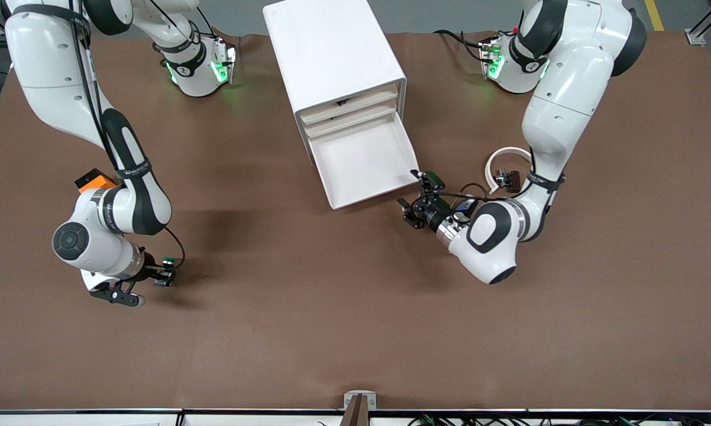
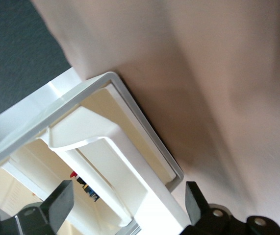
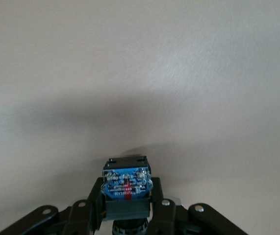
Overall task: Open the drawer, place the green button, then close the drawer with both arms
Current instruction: 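Pull the drawer open with the left gripper while the right gripper lifts the button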
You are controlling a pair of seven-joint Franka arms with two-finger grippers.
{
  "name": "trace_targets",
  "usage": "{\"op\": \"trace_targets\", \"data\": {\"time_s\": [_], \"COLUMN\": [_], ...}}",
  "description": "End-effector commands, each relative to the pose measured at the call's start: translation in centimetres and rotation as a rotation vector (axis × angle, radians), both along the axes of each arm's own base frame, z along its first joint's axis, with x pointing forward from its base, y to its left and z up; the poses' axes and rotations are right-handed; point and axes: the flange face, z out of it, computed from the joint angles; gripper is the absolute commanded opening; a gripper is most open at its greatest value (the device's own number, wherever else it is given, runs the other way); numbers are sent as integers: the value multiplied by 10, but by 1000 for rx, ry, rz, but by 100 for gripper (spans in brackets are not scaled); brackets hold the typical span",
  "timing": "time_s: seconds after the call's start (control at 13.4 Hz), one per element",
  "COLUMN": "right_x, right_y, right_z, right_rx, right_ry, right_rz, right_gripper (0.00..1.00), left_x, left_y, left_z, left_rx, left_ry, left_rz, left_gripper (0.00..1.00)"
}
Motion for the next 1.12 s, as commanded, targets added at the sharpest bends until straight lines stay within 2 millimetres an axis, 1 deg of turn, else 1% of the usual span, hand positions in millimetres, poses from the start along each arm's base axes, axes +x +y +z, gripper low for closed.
{"op": "trace_targets", "data": {"time_s": [0.0, 0.07, 0.22, 0.3, 0.45, 0.52, 0.67, 0.75, 0.82, 1.04], "right_x": [-20, -28, -46, -57, -78, -89, -111, -121, -129, -155], "right_y": [67, 85, 124, 143, 179, 202, 249, 271, 287, 334], "right_z": [100, 126, 166, 186, 215, 225, 227, 227, 225, 218], "right_rx": [14, 15, 11, 8, 1, -2, -14, -15, -19, -29], "right_ry": [28, 34, 52, 59, 70, 69, 72, 68, 68, 65], "right_rz": [-111, -146, -196, -219, -263, -286, -352, -372, -392, -459], "right_gripper": [0, 0, 0, 0, 0, 0, 0, 0, 0, 0], "left_x": [24, 31, 38, 42, 52, 59, 76, 79, 83, 98], "left_y": [15, 27, 41, 51, 71, 81, 104, 109, 117, 154], "left_z": [16, 17, 15, 18, 24, 29, 51, 59, 73, 126], "left_rx": [-118, -153, -223, -245, -283, -302, -338, -364, -377, -351], "left_ry": [-158, -222, -342, -396, -504, -561, -709, -753, -800, -956], "left_rz": [-37, -56, -132, -172, -245, -261, -319, -357, -403, -543], "left_gripper": [100, 100, 100, 100, 100, 100, 100, 100, 100, 100]}}
